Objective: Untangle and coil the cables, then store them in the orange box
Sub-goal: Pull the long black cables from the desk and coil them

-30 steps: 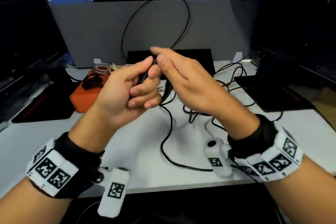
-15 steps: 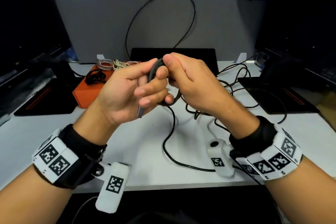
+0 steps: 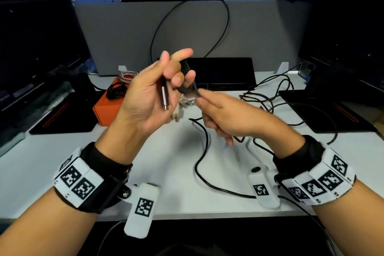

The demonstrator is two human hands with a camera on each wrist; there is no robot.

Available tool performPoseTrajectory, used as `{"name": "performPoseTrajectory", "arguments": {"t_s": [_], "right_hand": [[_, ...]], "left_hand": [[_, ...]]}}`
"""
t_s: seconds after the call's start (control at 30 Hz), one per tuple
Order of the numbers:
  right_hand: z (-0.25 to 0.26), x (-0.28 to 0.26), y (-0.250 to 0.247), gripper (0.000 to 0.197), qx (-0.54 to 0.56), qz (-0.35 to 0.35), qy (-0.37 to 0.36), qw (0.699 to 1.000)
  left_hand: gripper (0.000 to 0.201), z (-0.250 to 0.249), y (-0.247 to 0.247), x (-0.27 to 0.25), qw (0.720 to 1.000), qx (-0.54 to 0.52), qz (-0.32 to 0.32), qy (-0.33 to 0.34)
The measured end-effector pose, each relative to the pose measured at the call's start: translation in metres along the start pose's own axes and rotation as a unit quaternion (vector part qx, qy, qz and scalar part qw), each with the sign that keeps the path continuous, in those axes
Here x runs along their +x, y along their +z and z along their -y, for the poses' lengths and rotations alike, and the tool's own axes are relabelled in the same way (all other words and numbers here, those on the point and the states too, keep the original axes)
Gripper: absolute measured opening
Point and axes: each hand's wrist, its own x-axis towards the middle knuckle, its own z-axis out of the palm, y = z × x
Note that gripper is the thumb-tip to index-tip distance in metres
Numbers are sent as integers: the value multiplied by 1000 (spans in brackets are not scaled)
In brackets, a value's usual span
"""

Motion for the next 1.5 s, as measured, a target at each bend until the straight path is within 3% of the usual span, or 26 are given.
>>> {"name": "performPoseTrajectory", "arguments": {"t_s": [0.1, 0.17, 0.27, 0.3, 0.37, 0.43, 0.53, 0.63, 0.77, 0.93, 1.0, 1.07, 1.2, 1.27, 1.37, 1.5], "right_hand": [[8, -6, 5, 27, -92, 72, 1, 993], [14, -11, 3, 32, -177, 99, -27, 979], [22, -16, -10, 25, -229, 65, -58, 969], [23, -17, -17, 21, -201, 22, -67, 977], [21, -19, -30, 21, -114, -99, -76, 986], [17, -18, -38, 21, -52, -180, -92, 978], [12, -11, -31, 17, -25, -195, -122, 973], [8, -6, -17, 37, -13, -176, -115, 978], [11, -6, -7, 38, 0, -205, -94, 974], [27, -9, -3, 41, 275, -147, -51, 949], [31, -12, -3, 39, 325, -108, -42, 939], [34, -14, -7, 39, 314, -84, -48, 944], [38, -17, -7, 42, 196, -109, -90, 970], [40, -17, -6, 43, 191, -104, -99, 971], [44, -21, -11, 46, 238, -91, -91, 963], [40, -22, -17, 55, 267, -81, -73, 958]], "left_hand": [[41, 0, -3, 2, 980, 194, -31, 35], [30, 5, -4, 0, 923, 384, -10, 23], [22, 8, -4, -5, 799, 598, 61, 4], [26, 8, -4, -6, 791, 606, 83, -18], [37, 4, -5, -9, 824, 551, 117, -67], [51, 2, -3, -11, 877, 455, 122, -92], [50, 6, -1, -10, 949, 272, 126, -99], [34, 12, -1, -9, 975, 150, 126, -106], [27, 14, 2, -10, 983, 23, 136, -125], [31, 6, 2, -9, 973, -41, 174, -147], [32, 0, -1, -9, 969, -26, 185, -161], [34, -6, -2, -11, 964, -1, 197, -178], [52, -11, 0, -13, 950, 14, 212, -230], [56, -11, 3, -15, 946, 31, 216, -241], [54, -5, 16, -21, 957, 27, 201, -206], [52, 6, 29, -26, 961, -58, 209, -169]]}}
